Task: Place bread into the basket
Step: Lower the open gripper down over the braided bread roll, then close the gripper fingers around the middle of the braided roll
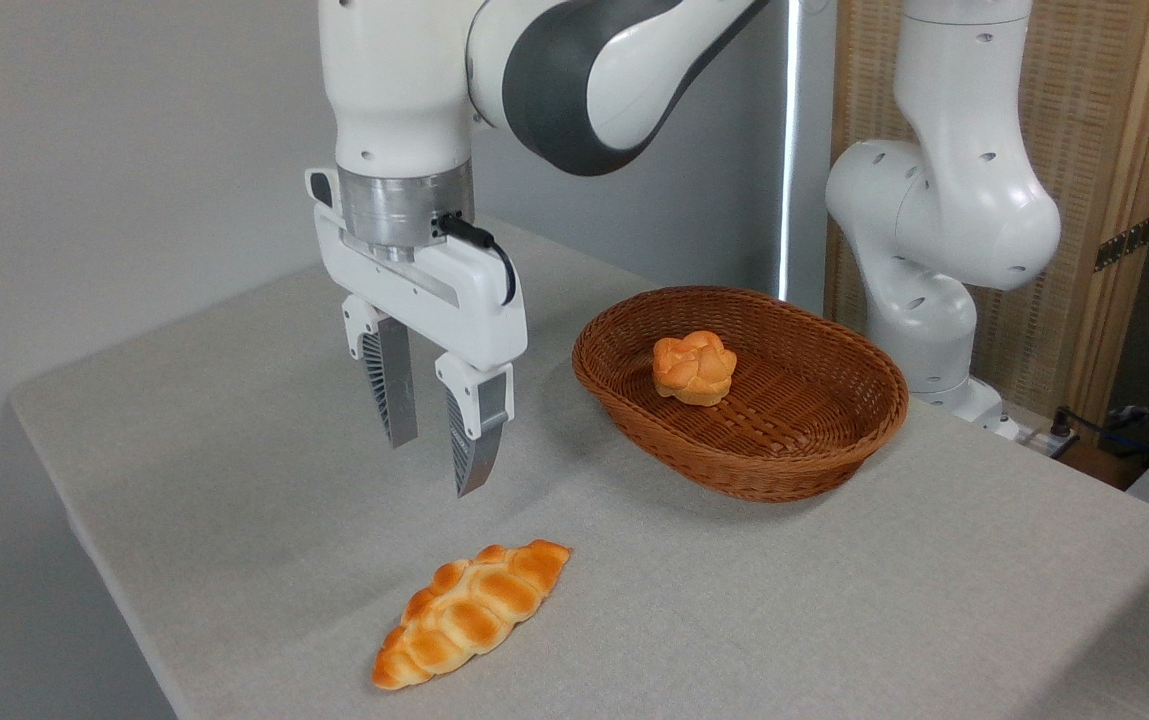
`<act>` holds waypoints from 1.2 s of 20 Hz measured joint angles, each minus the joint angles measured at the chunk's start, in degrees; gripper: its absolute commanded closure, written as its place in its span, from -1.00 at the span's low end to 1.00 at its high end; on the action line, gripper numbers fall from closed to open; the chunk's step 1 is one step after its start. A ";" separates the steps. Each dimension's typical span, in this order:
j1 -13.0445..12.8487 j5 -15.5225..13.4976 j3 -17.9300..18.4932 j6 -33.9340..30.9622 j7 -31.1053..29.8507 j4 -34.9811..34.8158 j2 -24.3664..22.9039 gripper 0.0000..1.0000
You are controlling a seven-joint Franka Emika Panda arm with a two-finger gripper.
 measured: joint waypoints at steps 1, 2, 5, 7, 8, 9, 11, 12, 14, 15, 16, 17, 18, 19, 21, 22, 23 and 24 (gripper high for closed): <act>-0.19 0.00 0.00 1.10 0.53 -0.67 0.02 -1.00; -0.29 0.01 -0.01 2.30 1.03 -1.43 0.03 -1.00; -0.18 3.23 0.04 3.71 2.42 -3.77 0.08 -1.00; -0.07 6.08 0.19 3.77 2.48 -4.77 0.09 -1.00; -0.02 6.71 0.24 3.81 2.51 -5.14 0.14 -1.00; 0.02 7.01 0.27 4.24 2.53 -5.47 0.26 -1.00; 0.11 8.41 0.33 6.24 2.56 -6.10 0.68 -1.00; 0.13 9.14 0.37 7.07 2.56 -6.29 1.02 -1.00; 0.14 9.97 0.43 8.09 2.57 -6.45 1.85 -1.00; 0.14 10.64 0.43 8.64 2.58 -6.49 2.22 -1.00; 0.14 11.54 0.45 9.56 2.58 -6.51 2.50 -1.00; 0.14 12.23 0.48 10.63 2.58 -6.54 2.68 -1.00; 0.15 12.61 0.54 11.60 2.58 -6.56 2.81 -1.00; 0.19 12.80 0.60 12.32 2.58 -6.60 2.95 -1.00; 0.46 13.64 0.66 13.58 2.59 -6.74 3.40 -1.00; 0.58 14.32 0.66 14.24 2.59 -6.84 3.74 -1.00; 0.63 14.71 0.66 14.70 2.59 -6.90 4.07 -1.00; 0.64 14.85 0.66 14.89 2.59 -6.93 4.38 -1.00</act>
